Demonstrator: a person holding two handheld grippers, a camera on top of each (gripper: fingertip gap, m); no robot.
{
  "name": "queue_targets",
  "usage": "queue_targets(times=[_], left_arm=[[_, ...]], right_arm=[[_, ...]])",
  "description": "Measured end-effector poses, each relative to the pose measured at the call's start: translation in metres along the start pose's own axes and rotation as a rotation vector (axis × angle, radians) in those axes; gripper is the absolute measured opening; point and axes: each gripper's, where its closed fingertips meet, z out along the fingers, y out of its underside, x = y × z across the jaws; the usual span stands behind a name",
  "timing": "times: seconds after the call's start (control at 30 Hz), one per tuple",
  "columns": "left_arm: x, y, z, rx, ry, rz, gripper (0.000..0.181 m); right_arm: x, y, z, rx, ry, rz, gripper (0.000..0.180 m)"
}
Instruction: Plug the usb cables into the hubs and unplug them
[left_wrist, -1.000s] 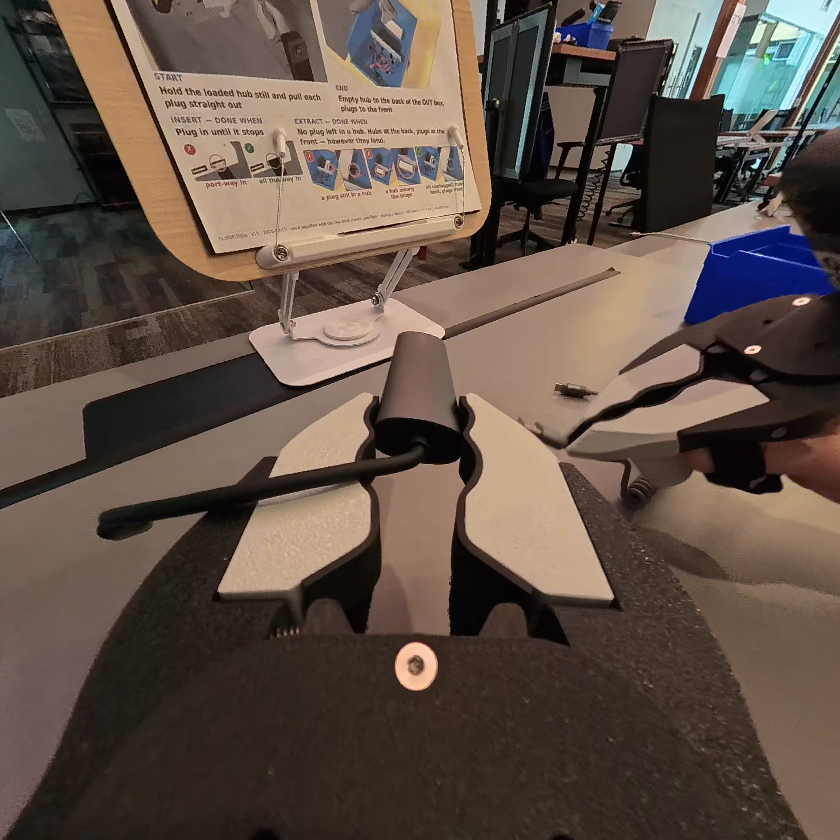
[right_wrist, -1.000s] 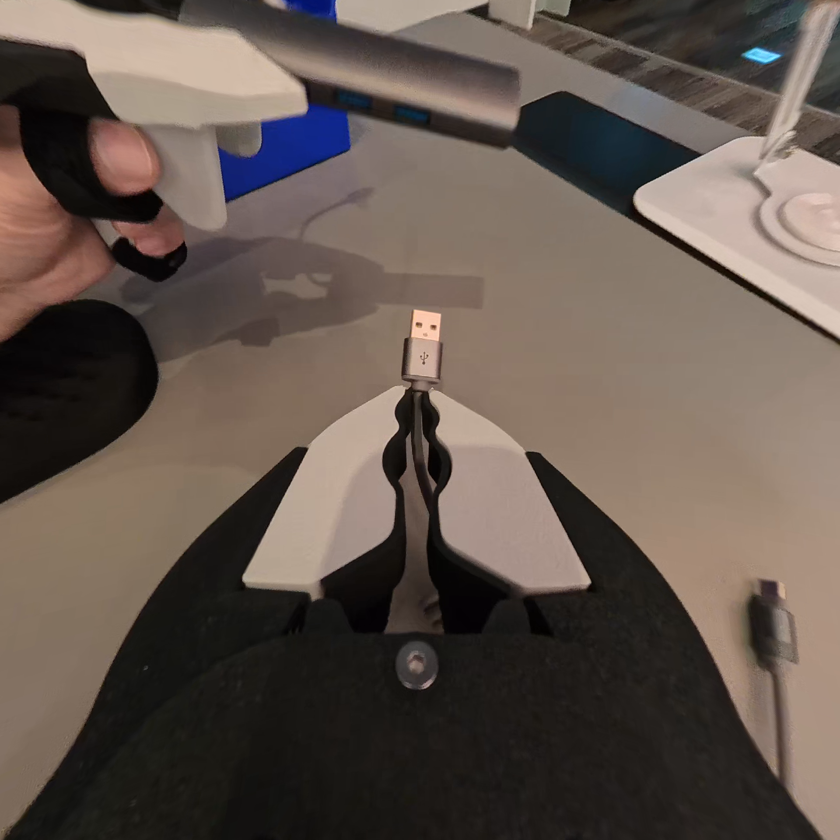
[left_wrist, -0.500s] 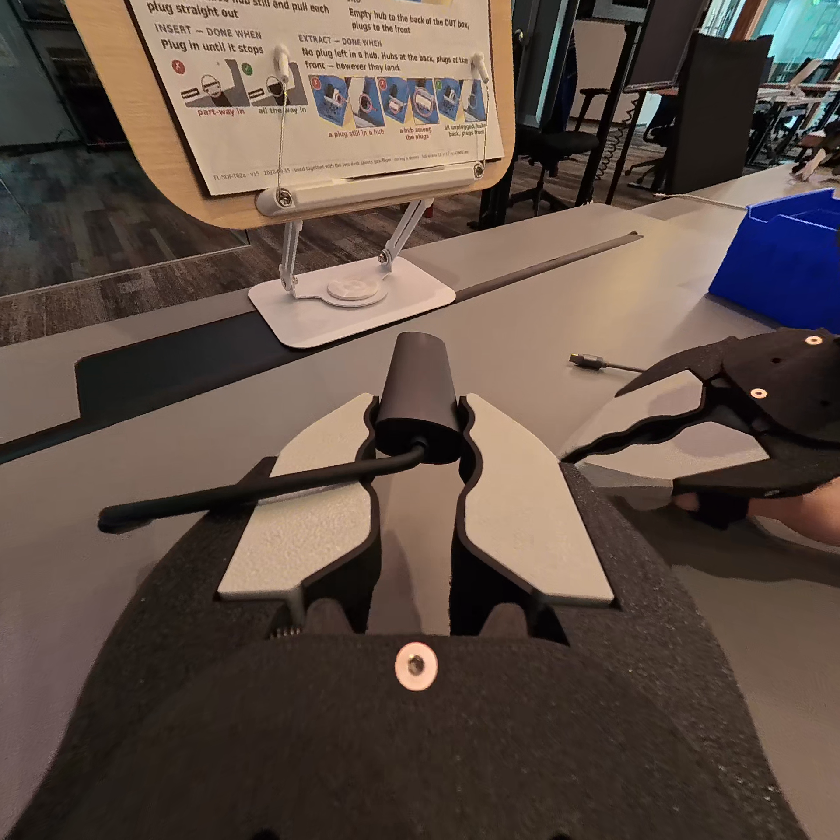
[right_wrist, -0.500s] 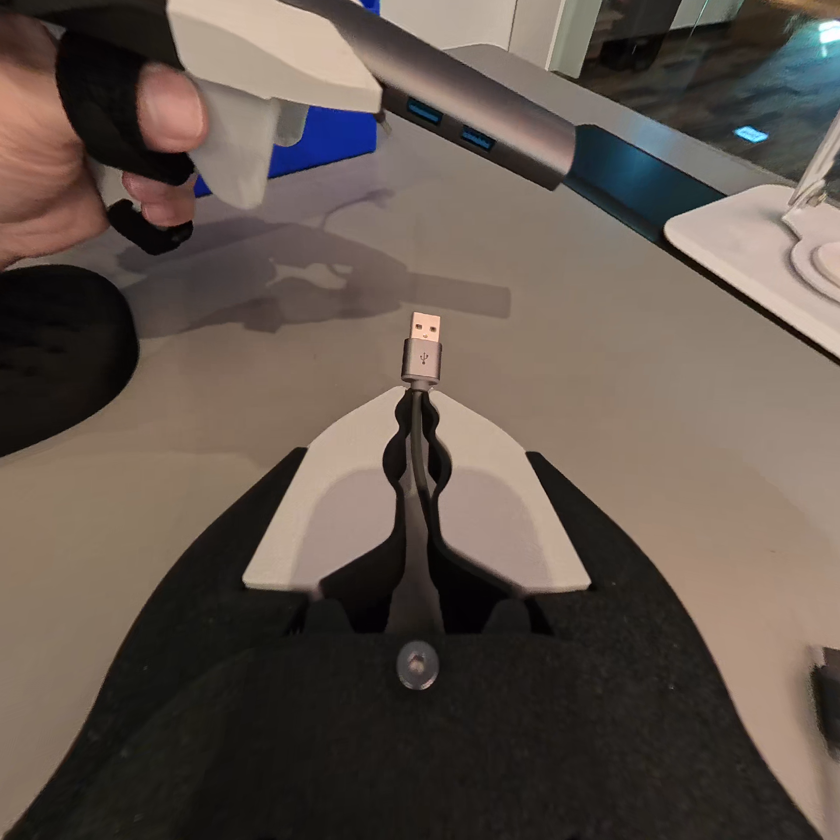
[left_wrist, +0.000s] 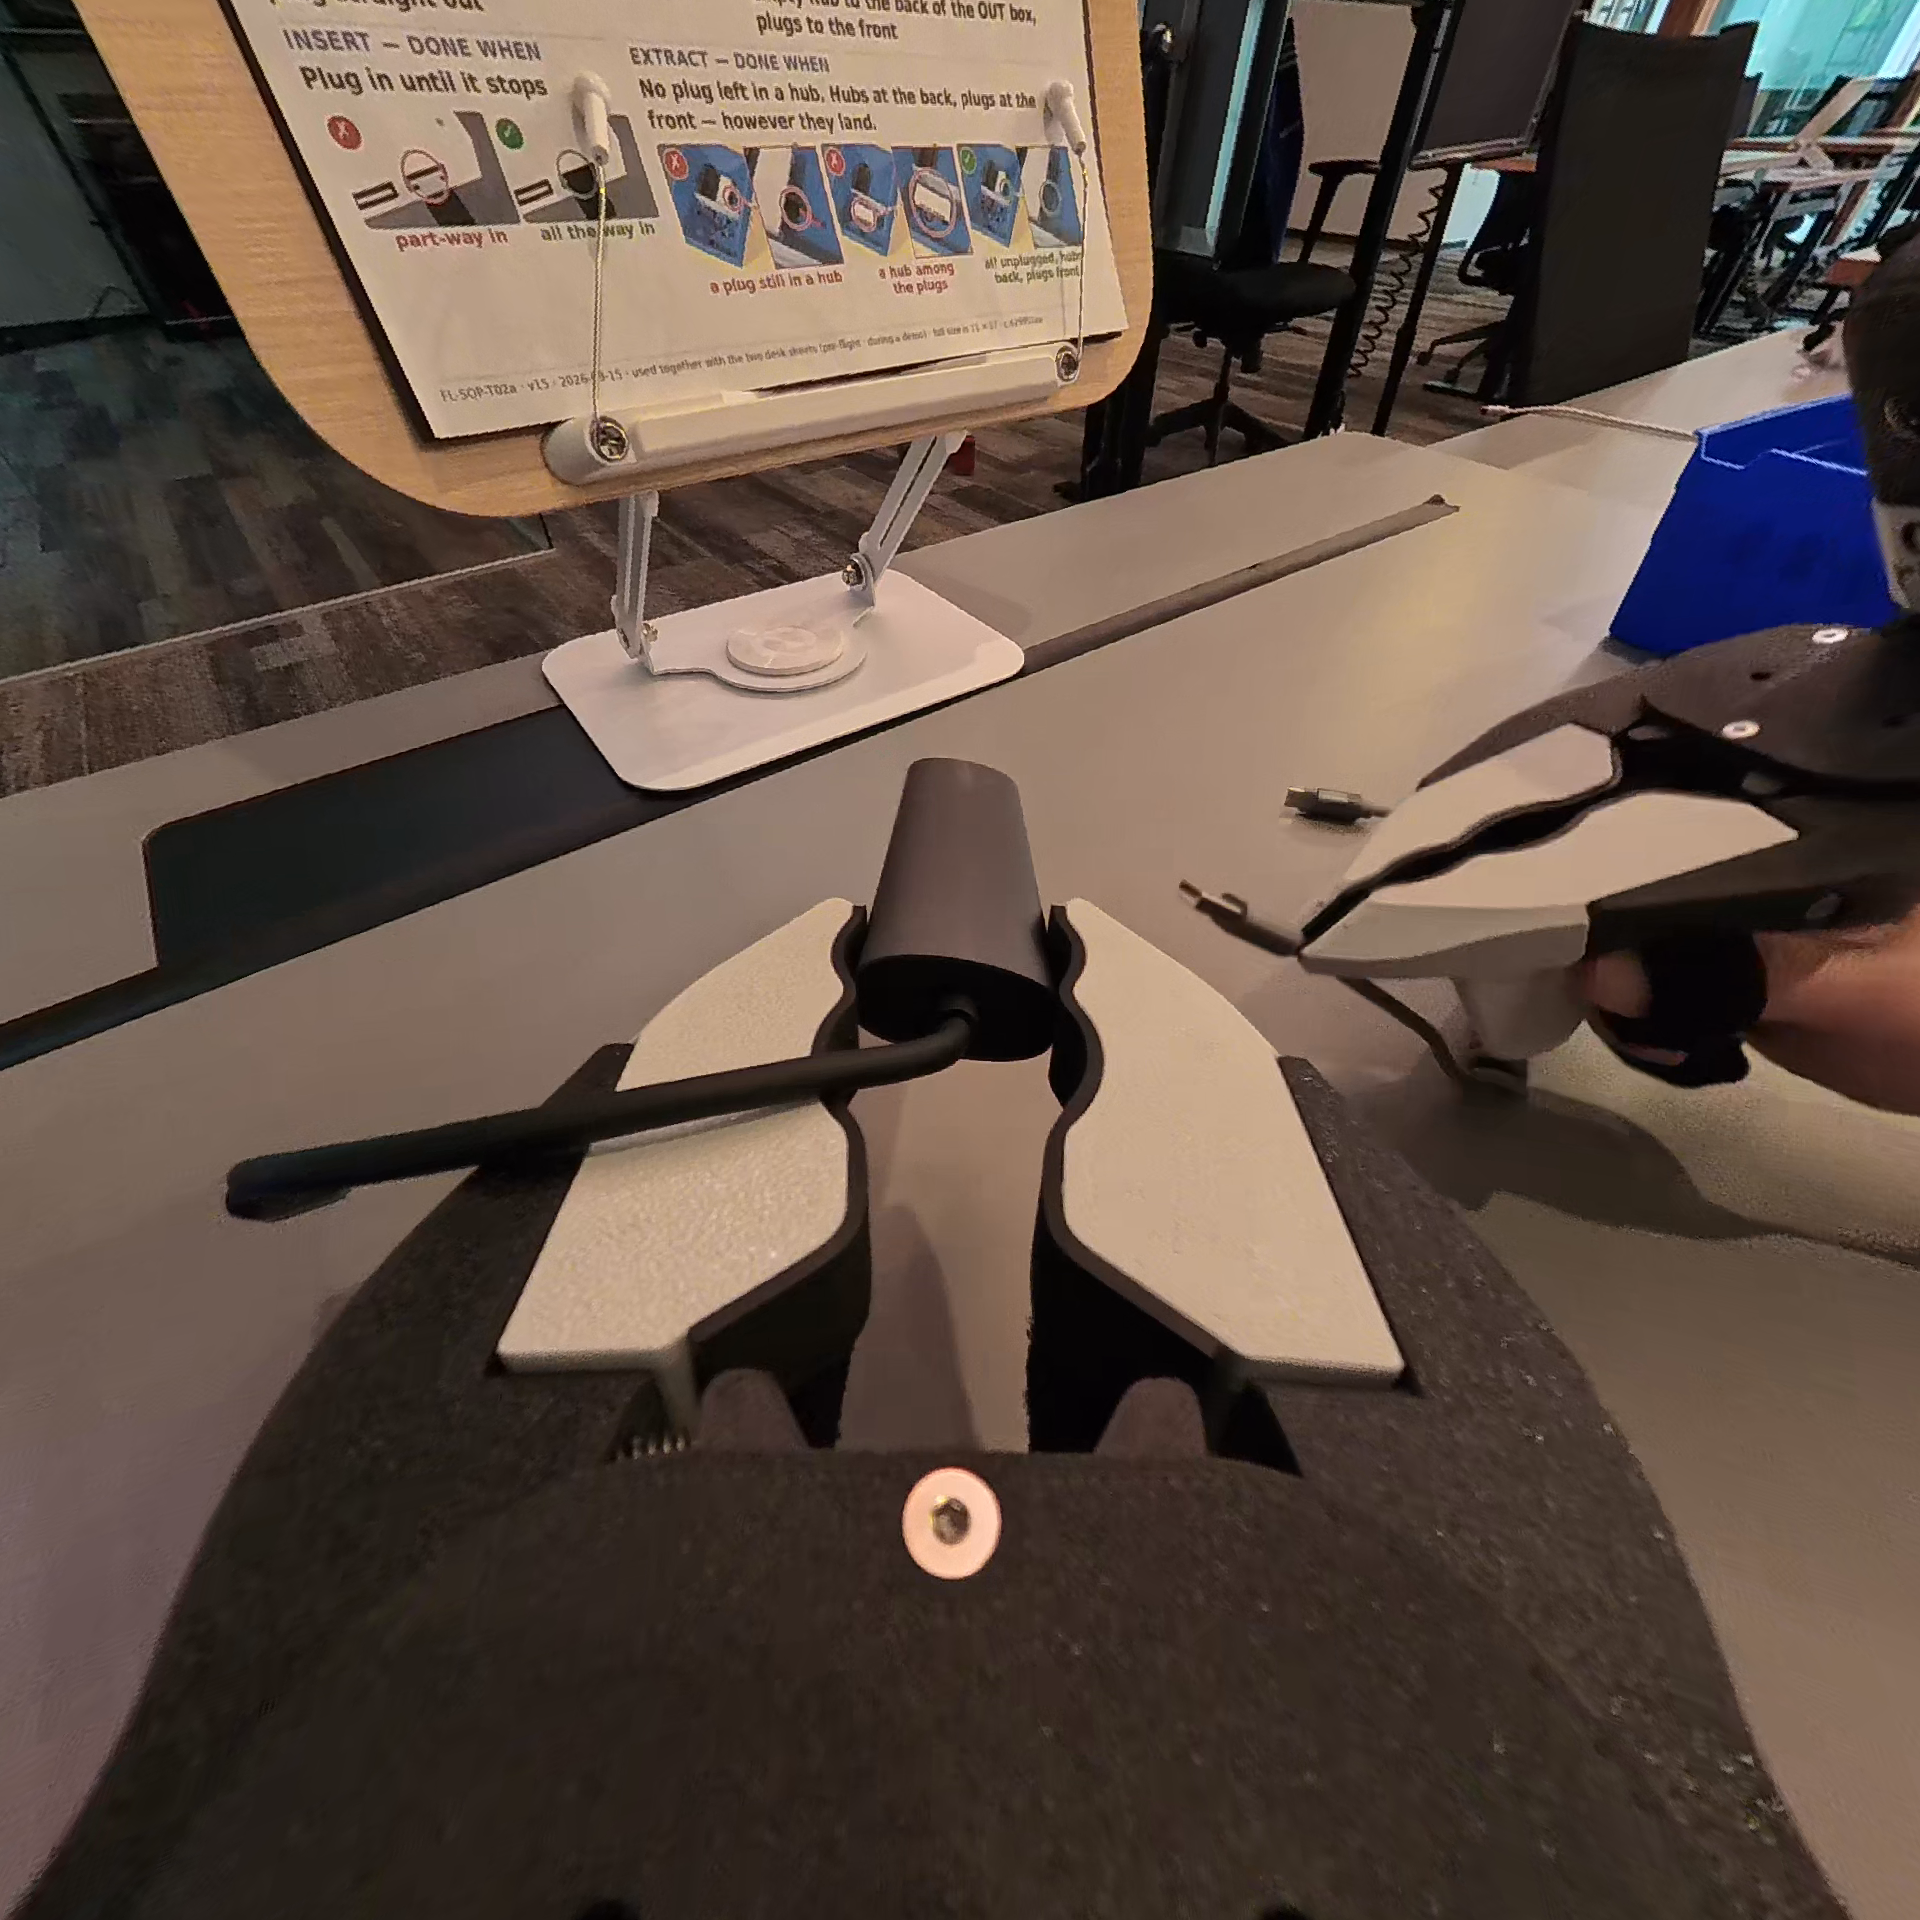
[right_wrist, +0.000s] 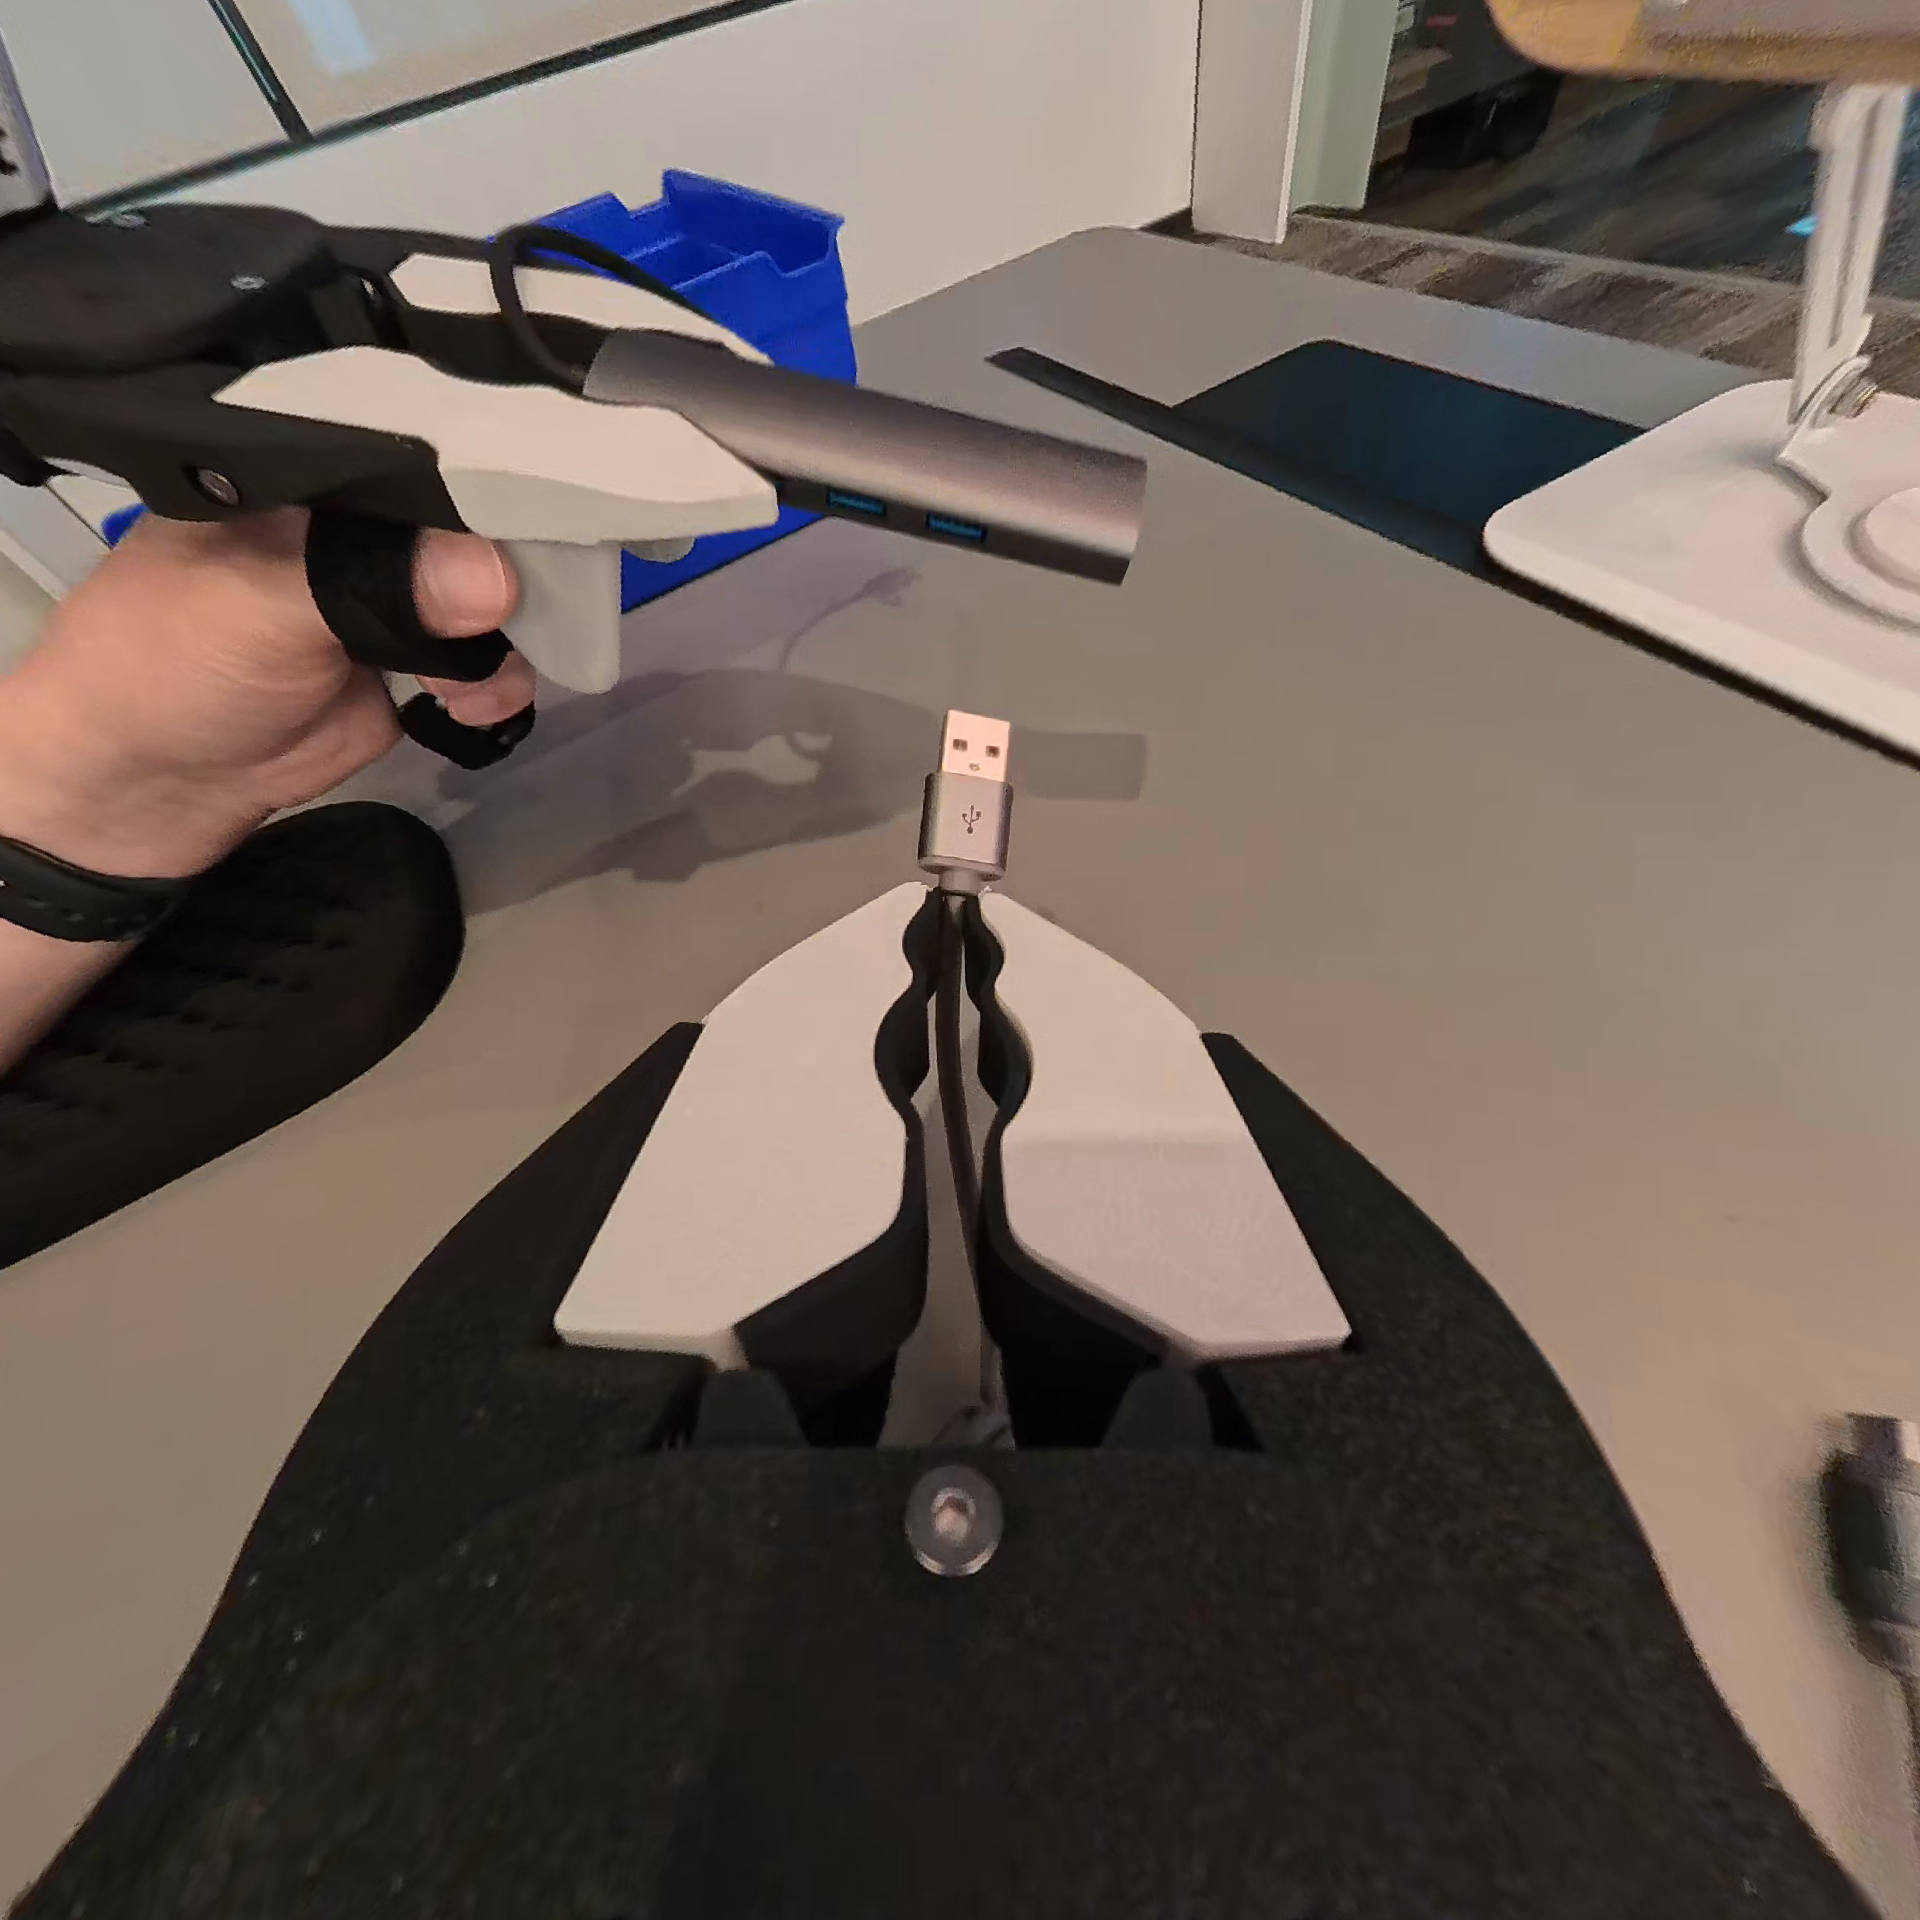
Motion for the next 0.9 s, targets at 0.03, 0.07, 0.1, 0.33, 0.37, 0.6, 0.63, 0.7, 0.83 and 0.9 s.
queue_targets(times=[0.03,0.07,0.1,0.33,0.37,0.6,0.63,0.7,0.83,0.9], left_arm=[[0.001,0.000,0.000,0.000,0.003,0.001,0.032],[0.002,0.000,0.000,0.000,0.007,0.001,0.032],[0.002,0.000,0.001,0.001,0.009,0.002,0.032],[0.001,-0.002,-0.001,-0.002,-0.010,0.044,0.032],[0.000,-0.002,-0.001,-0.004,-0.018,0.050,0.032],[-0.006,0.002,-0.001,-0.017,-0.045,0.065,0.032],[-0.007,0.003,-0.001,-0.018,-0.047,0.064,0.032],[-0.008,0.004,0.000,-0.022,-0.051,0.061,0.032],[-0.009,0.007,0.002,-0.023,-0.041,0.037,0.032],[-0.008,0.007,0.002,-0.018,-0.031,0.020,0.032]], right_arm=[[0.001,-0.003,-0.003,-0.002,0.010,-0.015,0.003],[0.002,-0.005,-0.005,-0.005,0.018,-0.029,0.003],[0.002,-0.009,-0.007,-0.002,0.021,-0.038,0.003],[0.002,-0.019,-0.002,-0.052,0.069,-0.067,0.003],[0.002,-0.019,0.000,-0.068,0.080,-0.078,0.003],[-0.005,-0.012,0.014,-0.217,0.161,-0.147,0.003],[-0.006,-0.012,0.015,-0.225,0.173,-0.151,0.003],[-0.005,-0.013,0.017,-0.240,0.215,-0.178,0.003],[-0.004,-0.013,0.020,-0.240,0.259,-0.190,0.003],[-0.005,-0.013,0.022,-0.234,0.257,-0.194,0.003]])
